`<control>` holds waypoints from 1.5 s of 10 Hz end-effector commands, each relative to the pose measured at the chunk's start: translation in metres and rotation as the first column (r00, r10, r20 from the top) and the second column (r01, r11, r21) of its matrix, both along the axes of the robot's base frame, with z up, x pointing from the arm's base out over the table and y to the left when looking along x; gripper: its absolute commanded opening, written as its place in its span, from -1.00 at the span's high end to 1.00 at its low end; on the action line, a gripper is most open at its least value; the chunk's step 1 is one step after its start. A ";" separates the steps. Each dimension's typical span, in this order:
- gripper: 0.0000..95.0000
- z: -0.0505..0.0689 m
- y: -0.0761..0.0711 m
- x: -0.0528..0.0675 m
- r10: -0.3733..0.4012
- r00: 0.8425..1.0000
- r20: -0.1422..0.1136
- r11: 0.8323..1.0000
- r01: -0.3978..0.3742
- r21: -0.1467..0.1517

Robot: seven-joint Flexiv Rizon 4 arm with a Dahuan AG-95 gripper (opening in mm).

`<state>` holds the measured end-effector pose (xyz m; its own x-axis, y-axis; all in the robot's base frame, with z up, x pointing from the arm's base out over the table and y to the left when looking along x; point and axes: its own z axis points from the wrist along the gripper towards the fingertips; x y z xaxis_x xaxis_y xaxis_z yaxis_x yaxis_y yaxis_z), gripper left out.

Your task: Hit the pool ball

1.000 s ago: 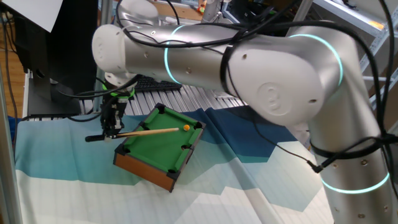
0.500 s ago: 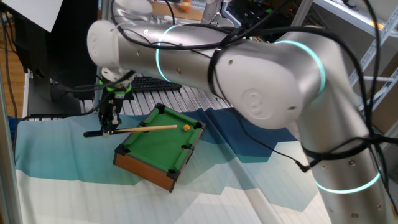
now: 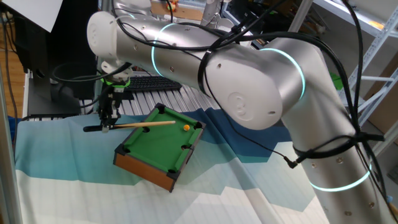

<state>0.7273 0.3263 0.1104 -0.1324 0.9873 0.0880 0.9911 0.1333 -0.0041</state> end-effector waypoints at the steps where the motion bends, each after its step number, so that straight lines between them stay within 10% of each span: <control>1: 1.00 0.000 -0.001 0.000 -0.009 1.000 0.002 1.000 0.009 0.001; 15: 1.00 -0.025 -0.021 0.012 0.017 1.000 0.010 1.000 -0.017 0.004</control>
<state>0.7401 0.3044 0.0844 -0.1473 0.9849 0.0912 0.9891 0.1474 0.0054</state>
